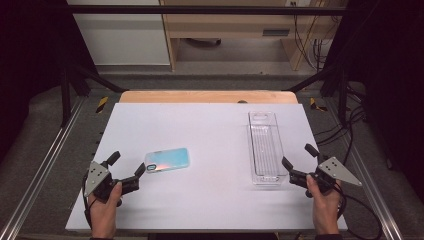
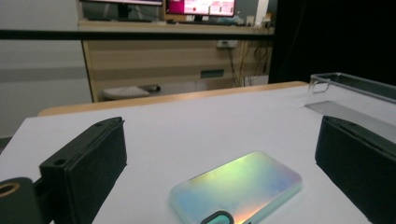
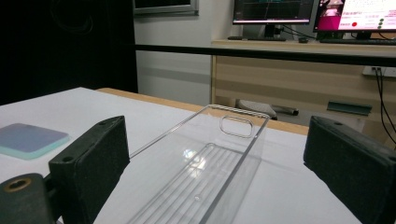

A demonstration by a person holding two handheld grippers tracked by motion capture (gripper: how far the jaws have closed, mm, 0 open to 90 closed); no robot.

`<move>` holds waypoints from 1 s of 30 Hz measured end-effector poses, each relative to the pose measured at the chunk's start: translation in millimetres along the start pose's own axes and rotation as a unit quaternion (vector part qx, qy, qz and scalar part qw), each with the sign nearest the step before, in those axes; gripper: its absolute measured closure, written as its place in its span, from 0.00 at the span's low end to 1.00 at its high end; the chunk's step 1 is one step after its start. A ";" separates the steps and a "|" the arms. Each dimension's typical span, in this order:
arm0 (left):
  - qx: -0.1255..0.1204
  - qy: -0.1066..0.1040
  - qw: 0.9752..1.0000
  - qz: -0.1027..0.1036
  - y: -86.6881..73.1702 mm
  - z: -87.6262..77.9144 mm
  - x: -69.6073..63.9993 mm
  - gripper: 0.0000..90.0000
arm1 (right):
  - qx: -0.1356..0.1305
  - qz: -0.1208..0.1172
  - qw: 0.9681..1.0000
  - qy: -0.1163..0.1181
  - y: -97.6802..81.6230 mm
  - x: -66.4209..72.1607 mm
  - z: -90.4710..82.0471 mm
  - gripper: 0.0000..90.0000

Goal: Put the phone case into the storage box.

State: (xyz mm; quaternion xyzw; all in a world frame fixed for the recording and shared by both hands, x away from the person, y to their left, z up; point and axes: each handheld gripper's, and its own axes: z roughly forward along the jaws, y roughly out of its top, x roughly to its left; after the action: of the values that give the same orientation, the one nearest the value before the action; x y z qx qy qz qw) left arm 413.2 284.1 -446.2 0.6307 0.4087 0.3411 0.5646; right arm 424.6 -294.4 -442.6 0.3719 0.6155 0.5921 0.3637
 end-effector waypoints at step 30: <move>0.114 -0.004 0.993 0.014 50.5 75.6 2.5 0.06 | 0.011 -0.019 1.000 -0.008 -1.0 3.9 -8.2 0.04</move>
State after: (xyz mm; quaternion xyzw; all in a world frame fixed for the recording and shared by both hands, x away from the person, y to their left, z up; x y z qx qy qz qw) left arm 488.3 252.2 -406.1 0.6982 0.4338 0.2972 0.4859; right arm 415.5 -294.7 -443.3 0.3690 0.6259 0.5751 0.3760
